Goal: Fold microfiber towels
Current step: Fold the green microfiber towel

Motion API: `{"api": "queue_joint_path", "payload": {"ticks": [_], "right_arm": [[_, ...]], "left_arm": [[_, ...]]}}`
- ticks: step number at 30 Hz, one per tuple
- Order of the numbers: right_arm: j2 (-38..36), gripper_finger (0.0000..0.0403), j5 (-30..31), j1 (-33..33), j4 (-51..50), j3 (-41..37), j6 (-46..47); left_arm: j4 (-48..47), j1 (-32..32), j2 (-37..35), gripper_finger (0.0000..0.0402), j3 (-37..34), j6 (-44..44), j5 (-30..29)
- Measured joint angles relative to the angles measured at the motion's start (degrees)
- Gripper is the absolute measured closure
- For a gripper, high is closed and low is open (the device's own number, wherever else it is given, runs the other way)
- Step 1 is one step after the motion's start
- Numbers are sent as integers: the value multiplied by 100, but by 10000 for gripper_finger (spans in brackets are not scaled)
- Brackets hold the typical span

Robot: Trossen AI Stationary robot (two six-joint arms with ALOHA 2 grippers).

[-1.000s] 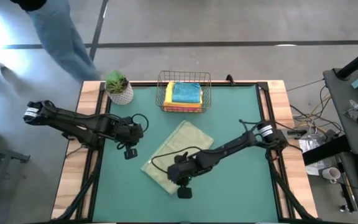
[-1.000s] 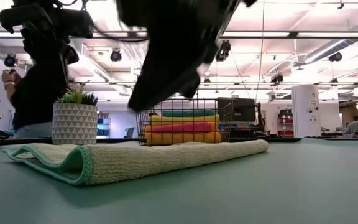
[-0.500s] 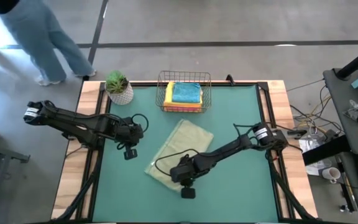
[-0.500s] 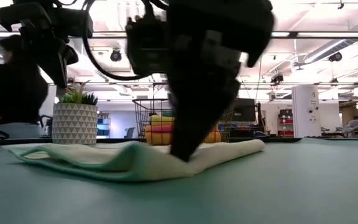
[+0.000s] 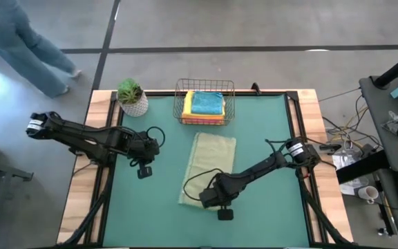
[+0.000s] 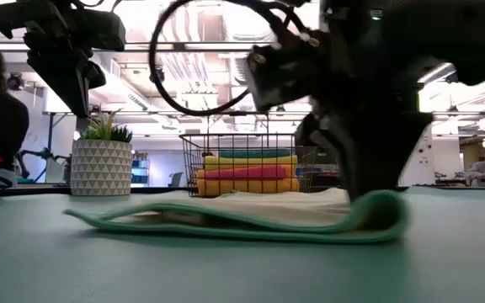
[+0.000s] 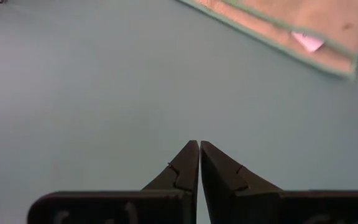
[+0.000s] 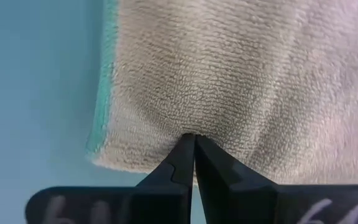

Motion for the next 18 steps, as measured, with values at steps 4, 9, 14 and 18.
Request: {"api": "queue_joint_path", "payload": {"ticks": [4, 9, 14, 18], "right_arm": [[-81, 394, 41, 17, -622, -20, 153], [-185, 394, 60, 167, -924, -22, 195], [-530, 394, 211, 411, -902, -22, 419], [-1071, 394, 564, 595, -927, -99, 772]], "left_arm": [[2, -1, -2, 400, 0, 4, 0], [12, -1, -2, 400, 0, 8, -2], [29, -7, -2, 400, 0, 59, -2], [183, -7, -2, 400, 0, 48, 5]]}}
